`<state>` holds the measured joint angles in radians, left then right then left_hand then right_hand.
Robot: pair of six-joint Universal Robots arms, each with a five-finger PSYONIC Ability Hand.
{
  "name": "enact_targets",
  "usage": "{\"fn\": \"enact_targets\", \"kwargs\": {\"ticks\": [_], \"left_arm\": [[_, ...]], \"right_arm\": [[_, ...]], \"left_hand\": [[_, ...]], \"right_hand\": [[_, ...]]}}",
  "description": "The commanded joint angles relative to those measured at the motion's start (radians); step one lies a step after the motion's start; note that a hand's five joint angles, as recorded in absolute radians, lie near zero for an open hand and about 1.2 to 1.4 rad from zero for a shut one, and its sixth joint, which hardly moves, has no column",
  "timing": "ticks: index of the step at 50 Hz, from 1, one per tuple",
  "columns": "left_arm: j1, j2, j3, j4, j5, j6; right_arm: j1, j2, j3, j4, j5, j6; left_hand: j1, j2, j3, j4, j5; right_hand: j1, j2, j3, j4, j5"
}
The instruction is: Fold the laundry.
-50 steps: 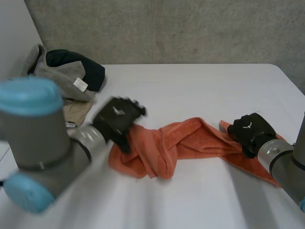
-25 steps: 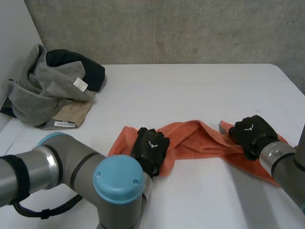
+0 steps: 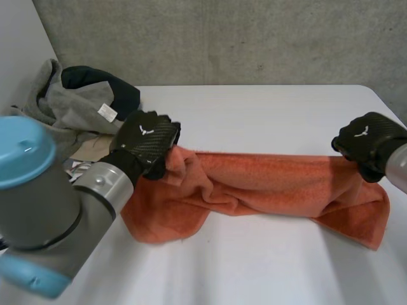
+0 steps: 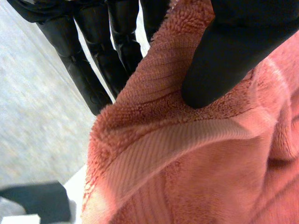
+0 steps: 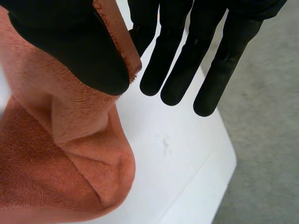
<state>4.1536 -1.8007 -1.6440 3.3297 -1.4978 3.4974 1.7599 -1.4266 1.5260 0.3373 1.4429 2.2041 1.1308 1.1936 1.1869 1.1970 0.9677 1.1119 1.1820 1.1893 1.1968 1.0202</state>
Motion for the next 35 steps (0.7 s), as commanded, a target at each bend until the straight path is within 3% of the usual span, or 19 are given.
{"fn": "enact_targets", "kwargs": {"ticks": [1, 5, 9, 13, 16, 25, 35], "left_arm": [[0.045, -0.308, 0.234, 0.074, 0.011, 0.021], [0.065, -0.436, 0.528, 0.111, 0.014, 0.089], [0.071, -0.488, 0.794, 0.178, 0.016, 0.112], [0.071, -0.485, 0.944, 0.341, 0.007, 0.042], [0.071, -0.457, 0.957, 0.428, 0.008, -0.035], [0.077, -0.319, 0.75, 0.416, 0.027, -0.087], [0.109, -0.247, 0.225, 0.416, 0.033, -0.069]], "right_arm": [[0.006, 0.235, -0.148, -0.132, 0.033, 0.055], [0.012, 0.327, -0.329, -0.28, 0.105, 0.134], [0.049, 0.365, -0.525, -0.548, 0.162, 0.233], [0.072, 0.306, -0.543, -0.764, 0.168, 0.278], [0.081, 0.267, -0.537, -0.834, 0.172, 0.286], [0.096, 0.201, -0.342, -0.822, 0.14, 0.29], [0.09, 0.135, 0.043, -0.701, 0.085, 0.292]], "left_hand": [[0.265, 0.203, 0.209, 0.199, 0.254], [0.265, 0.203, 0.209, 0.199, 0.254], [0.265, 0.203, 0.209, 0.199, 0.254], [0.265, 0.203, 0.209, 0.199, 0.254], [0.265, 0.203, 0.209, 0.199, 0.254], [0.265, 0.203, 0.209, 0.199, 0.254], [0.265, 0.203, 0.209, 0.199, 0.254]], "right_hand": [[0.284, 0.214, 0.207, 0.199, 0.202], [0.284, 0.214, 0.207, 0.199, 0.202], [0.284, 0.214, 0.207, 0.199, 0.202], [0.284, 0.214, 0.207, 0.199, 0.202], [0.284, 0.214, 0.207, 0.199, 0.202], [0.284, 0.214, 0.207, 0.199, 0.202], [0.284, 0.214, 0.207, 0.199, 0.202]]}}
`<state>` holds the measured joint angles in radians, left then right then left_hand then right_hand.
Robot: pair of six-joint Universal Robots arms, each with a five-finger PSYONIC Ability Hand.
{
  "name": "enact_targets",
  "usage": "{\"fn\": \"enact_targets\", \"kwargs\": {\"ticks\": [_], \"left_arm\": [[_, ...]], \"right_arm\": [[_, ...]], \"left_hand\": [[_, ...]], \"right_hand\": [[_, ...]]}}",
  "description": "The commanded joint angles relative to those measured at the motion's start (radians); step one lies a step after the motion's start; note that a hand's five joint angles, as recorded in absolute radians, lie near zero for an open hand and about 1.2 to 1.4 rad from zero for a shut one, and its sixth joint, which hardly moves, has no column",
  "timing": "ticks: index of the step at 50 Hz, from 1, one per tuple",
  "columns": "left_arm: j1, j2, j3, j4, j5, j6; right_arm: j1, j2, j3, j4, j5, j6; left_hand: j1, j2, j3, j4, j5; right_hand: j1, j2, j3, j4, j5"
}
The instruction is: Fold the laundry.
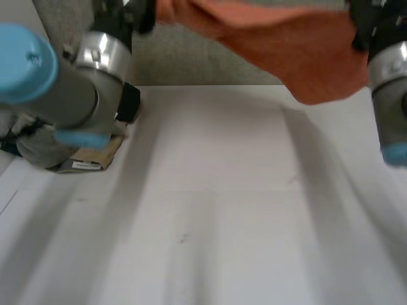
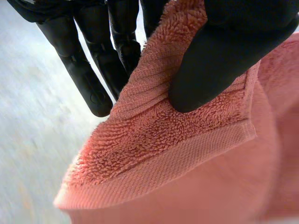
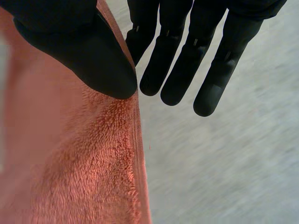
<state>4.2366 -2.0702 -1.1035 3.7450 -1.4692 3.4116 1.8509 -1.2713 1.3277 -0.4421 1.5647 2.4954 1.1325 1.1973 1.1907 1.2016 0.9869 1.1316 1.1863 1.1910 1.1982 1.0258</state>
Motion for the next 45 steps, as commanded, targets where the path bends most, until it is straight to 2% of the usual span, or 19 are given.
{"fn": "enact_targets", "kwargs": {"ticks": [1, 4, 6, 9, 14, 18, 21, 27, 33, 35, 40, 43, 45], "left_arm": [[0.028, 0.021, -0.352, 0.003, 0.004, 0.021], [0.028, 0.007, -0.473, 0.009, 0.004, 0.047], [0.026, -0.017, -0.544, 0.007, 0.004, 0.087], [0.023, -0.039, -0.596, 0.003, 0.003, 0.152], [0.023, -0.002, -0.677, -0.002, -0.009, 0.36], [0.031, 0.14, -0.71, -0.007, -0.01, 0.432], [0.028, 0.206, -0.717, -0.007, -0.011, 0.419], [0.023, 0.305, -0.754, -0.05, -0.013, 0.312], [-0.001, 0.315, -0.77, -0.2, -0.019, 0.155], [-0.023, 0.314, -0.76, -0.232, -0.017, 0.106], [-0.046, 0.305, -0.731, -0.309, -0.022, -0.006], [-0.047, 0.302, -0.725, -0.33, -0.036, -0.018], [-0.046, 0.297, -0.717, -0.343, -0.069, -0.023]], "right_arm": [[-0.001, -0.02, 0.305, 0.08, -0.052, 0.0], [0.004, -0.01, 0.382, 0.079, -0.072, 0.0], [0.007, 0.045, 0.432, 0.079, -0.087, 0.003], [0.013, 0.121, 0.45, 0.088, -0.088, 0.003], [0.013, 0.132, 0.462, 0.089, -0.086, 0.003], [0.008, 0.129, 0.464, 0.091, -0.086, 0.007], [0.008, 0.101, 0.469, 0.097, -0.086, 0.013], [0.005, 0.072, 0.476, 0.126, -0.092, 0.082], [0.007, 0.072, 0.476, 0.161, -0.094, 0.126], [0.008, 0.07, 0.478, 0.168, -0.095, 0.128], [0.007, 0.072, 0.478, 0.168, -0.097, 0.128], [0.005, 0.072, 0.481, 0.168, -0.097, 0.128], [0.004, 0.072, 0.481, 0.169, -0.098, 0.128]], "left_hand": [[0.264, 0.199, 0.206, 0.195, 0.235], [0.264, 0.199, 0.206, 0.195, 0.235], [0.264, 0.199, 0.206, 0.195, 0.235], [0.118, 0.053, 0.06, 0.049, 0.089], [-0.603, -0.668, -0.661, -0.672, -0.632], [-0.958, -1.023, -1.016, -1.027, -0.987], [-0.951, -1.016, -1.009, -1.02, -0.98], [-0.94, -1.004, -0.998, -1.009, -0.969], [-0.866, -0.931, -0.925, -0.935, -0.895], [-0.79, -0.855, -0.848, -0.859, -0.819], [-0.122, -0.187, -0.18, -0.191, -0.151], [-0.12, -0.185, -0.179, -0.189, -0.149], [-0.342, -0.407, -0.4, -0.411, -0.371]], "right_hand": [[0.265, 0.21, 0.205, 0.198, 0.196], [0.265, 0.21, 0.205, 0.198, 0.196], [0.265, 0.21, 0.205, 0.198, 0.196], [0.265, 0.21, 0.205, 0.198, 0.196], [0.265, 0.21, 0.205, 0.198, 0.196], [0.265, 0.21, 0.205, 0.198, 0.196], [0.265, 0.21, 0.205, 0.198, 0.196], [0.265, 0.21, 0.205, 0.198, 0.196], [0.265, 0.21, 0.205, 0.198, 0.196], [0.265, 0.21, 0.205, 0.198, 0.196], [0.265, 0.21, 0.205, 0.198, 0.196], [0.265, 0.21, 0.205, 0.198, 0.196], [0.265, 0.21, 0.205, 0.198, 0.196]]}}
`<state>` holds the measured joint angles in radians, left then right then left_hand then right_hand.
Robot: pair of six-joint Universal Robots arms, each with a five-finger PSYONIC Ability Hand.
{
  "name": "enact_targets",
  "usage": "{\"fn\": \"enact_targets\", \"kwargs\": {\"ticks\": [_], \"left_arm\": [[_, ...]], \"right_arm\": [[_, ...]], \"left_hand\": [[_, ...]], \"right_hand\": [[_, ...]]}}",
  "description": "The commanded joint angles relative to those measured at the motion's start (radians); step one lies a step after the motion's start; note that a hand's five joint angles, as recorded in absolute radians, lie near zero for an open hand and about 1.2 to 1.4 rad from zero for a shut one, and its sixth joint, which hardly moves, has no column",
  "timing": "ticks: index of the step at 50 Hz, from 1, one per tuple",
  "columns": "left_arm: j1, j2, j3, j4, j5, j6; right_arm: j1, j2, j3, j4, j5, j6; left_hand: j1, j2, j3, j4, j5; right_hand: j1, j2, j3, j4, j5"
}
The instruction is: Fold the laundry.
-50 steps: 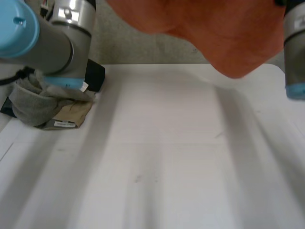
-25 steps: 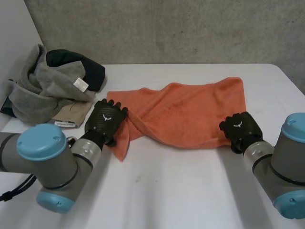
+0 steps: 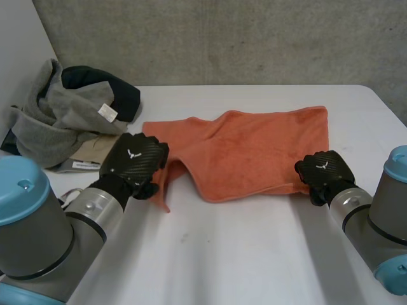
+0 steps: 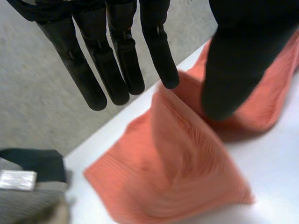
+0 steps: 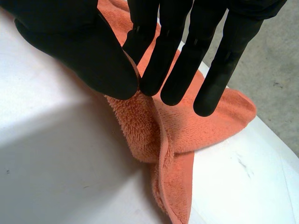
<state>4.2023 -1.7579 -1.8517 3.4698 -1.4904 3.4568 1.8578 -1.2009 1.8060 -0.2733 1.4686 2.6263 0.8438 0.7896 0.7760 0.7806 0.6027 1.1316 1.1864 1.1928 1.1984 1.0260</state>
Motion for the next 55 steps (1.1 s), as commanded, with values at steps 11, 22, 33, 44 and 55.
{"fn": "enact_targets", "kwargs": {"ticks": [11, 22, 33, 44, 55], "left_arm": [[-0.025, -0.034, 0.077, -0.057, -0.151, -0.123], [-0.1, -0.186, 0.111, -0.126, -0.24, -0.205], [-0.107, -0.317, 0.164, -0.12, -0.275, -0.196], [-0.068, -0.416, 0.273, -0.043, -0.278, -0.196], [-0.057, -0.275, 0.22, -0.031, -0.272, -0.196]], "right_arm": [[-0.003, 0.001, 0.006, -0.001, -0.007, -0.005], [-0.014, 0.003, 0.004, -0.001, -0.005, -0.003], [-0.009, 0.001, 0.003, -0.001, -0.002, -0.003], [-0.009, 0.0, -0.002, 0.008, 0.001, 0.004], [-0.169, -0.08, -0.171, 0.333, -0.068, 0.165]], "left_hand": [[-0.472, -0.418, -0.404, -0.409, -0.405], [-0.489, -0.435, -0.422, -0.426, -0.423], [-0.401, -0.347, -0.334, -0.338, -0.335], [0.552, 0.607, 0.62, 0.616, 0.619], [0.552, 0.607, 0.62, 0.616, 0.619]], "right_hand": [[0.265, 0.21, 0.203, 0.198, 0.196], [0.265, 0.21, 0.203, 0.198, 0.196], [0.265, 0.21, 0.203, 0.198, 0.196], [-0.398, -0.453, -0.459, -0.465, -0.467], [-0.824, -0.878, -0.885, -0.89, -0.892]]}}
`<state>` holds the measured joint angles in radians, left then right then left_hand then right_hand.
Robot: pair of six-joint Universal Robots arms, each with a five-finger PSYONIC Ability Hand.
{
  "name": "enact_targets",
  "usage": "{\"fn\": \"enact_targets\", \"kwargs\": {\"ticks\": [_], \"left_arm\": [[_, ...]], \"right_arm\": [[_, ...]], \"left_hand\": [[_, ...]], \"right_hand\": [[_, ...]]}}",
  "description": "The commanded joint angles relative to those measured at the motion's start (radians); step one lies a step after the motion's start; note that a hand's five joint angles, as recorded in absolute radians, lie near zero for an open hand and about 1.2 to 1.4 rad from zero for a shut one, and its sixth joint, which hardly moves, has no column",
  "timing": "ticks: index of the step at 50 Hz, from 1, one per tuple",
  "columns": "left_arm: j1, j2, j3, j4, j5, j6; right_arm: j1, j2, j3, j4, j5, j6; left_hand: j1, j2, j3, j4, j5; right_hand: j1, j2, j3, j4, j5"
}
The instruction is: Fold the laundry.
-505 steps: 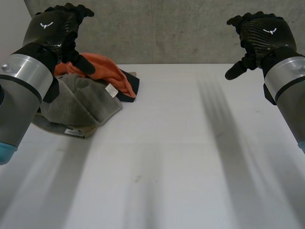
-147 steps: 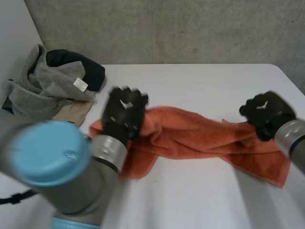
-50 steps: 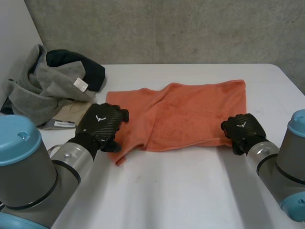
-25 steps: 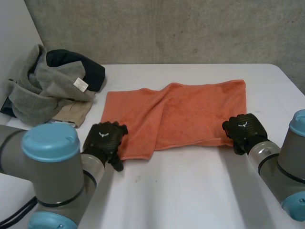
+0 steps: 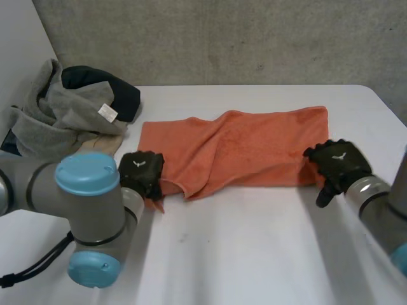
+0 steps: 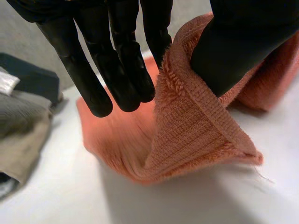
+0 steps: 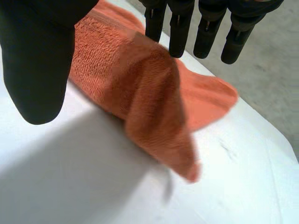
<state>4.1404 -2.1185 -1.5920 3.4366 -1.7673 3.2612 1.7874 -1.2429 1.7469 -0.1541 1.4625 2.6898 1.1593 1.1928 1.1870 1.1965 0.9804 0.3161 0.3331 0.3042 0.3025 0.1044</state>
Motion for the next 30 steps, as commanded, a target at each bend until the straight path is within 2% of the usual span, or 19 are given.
{"fn": "enact_targets", "kwargs": {"ticks": [1, 5, 9, 18, 23, 30], "left_arm": [[0.004, 0.094, -0.043, 0.003, 0.006, 0.0], [0.014, 0.103, -0.049, 0.003, 0.008, 0.0], [0.026, 0.103, -0.048, 0.003, 0.009, 0.008], [0.05, 0.098, -0.033, 0.004, 0.012, 0.025], [0.063, 0.094, -0.014, 0.003, 0.014, 0.026], [0.075, 0.094, 0.01, 0.003, 0.015, 0.026]], "right_arm": [[-0.111, -0.038, -0.125, 0.241, -0.077, 0.107], [-0.198, -0.038, -0.199, 0.358, -0.138, 0.093], [-0.249, -0.032, -0.248, 0.401, -0.172, 0.036], [-0.255, 0.031, -0.267, 0.441, -0.169, -0.036], [-0.26, 0.033, -0.179, 0.407, -0.189, -0.019], [-0.26, 0.031, -0.037, 0.263, -0.202, -0.018]], "left_hand": [[0.237, 0.203, 0.209, 0.2, 0.241], [0.237, 0.203, 0.209, 0.2, 0.241], [0.237, 0.203, 0.209, 0.2, 0.241], [0.237, 0.203, 0.209, 0.2, 0.241], [0.237, 0.203, 0.209, 0.2, 0.241], [0.237, 0.203, 0.209, 0.2, 0.241]], "right_hand": [[-0.005, -0.022, 0.007, 0.009, 0.032], [0.036, 0.019, 0.048, 0.049, 0.073], [0.153, 0.136, 0.165, 0.167, 0.19], [0.198, 0.18, 0.209, 0.211, 0.235], [0.2, 0.183, 0.212, 0.214, 0.238], [0.244, 0.227, 0.256, 0.258, 0.281]]}}
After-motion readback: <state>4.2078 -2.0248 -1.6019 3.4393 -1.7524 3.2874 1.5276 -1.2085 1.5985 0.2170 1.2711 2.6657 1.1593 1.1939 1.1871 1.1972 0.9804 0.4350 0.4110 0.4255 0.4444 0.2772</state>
